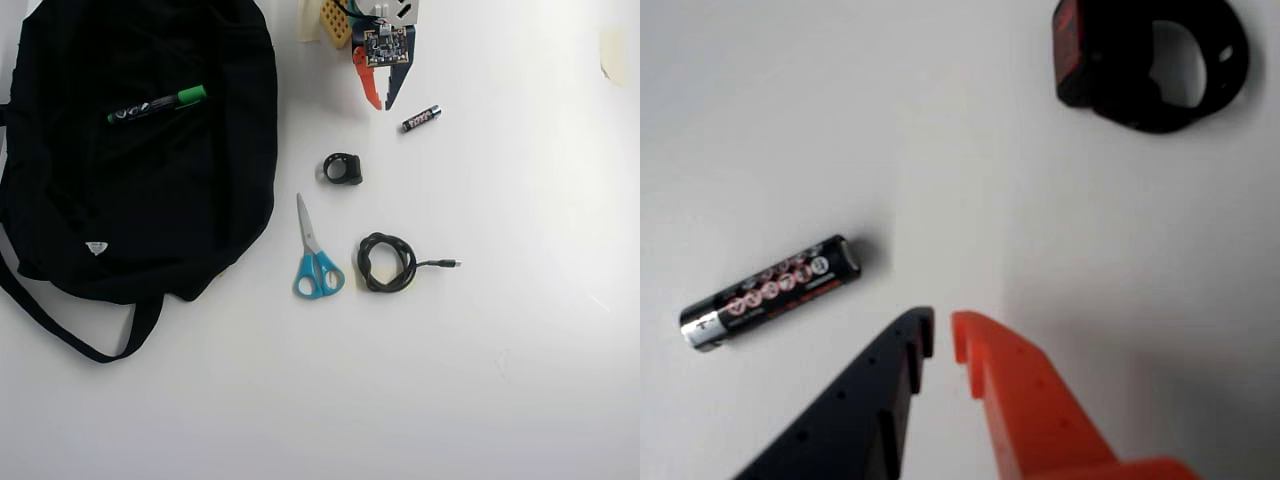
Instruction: Put the green marker into the black bag
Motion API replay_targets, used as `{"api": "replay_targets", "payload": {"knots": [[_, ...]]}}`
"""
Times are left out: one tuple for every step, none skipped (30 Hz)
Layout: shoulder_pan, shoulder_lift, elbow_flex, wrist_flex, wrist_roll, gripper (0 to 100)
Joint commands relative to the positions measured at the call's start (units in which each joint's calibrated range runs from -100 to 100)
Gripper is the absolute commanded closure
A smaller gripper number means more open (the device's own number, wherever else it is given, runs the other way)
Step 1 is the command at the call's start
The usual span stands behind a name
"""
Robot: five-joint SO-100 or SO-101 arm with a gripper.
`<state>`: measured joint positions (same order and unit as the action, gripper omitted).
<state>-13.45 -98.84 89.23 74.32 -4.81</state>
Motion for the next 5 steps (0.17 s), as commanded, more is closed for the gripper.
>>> {"api": "replay_targets", "payload": {"knots": [[0.1, -0.7, 0.1, 1.1, -0.1, 98], [0.1, -0.7, 0.1, 1.1, -0.1, 98], [0.1, -0.7, 0.1, 1.1, -0.1, 98], [0.1, -0.7, 0.1, 1.1, -0.1, 98], [0.1, -0.7, 0.1, 1.1, -0.1, 98]]}}
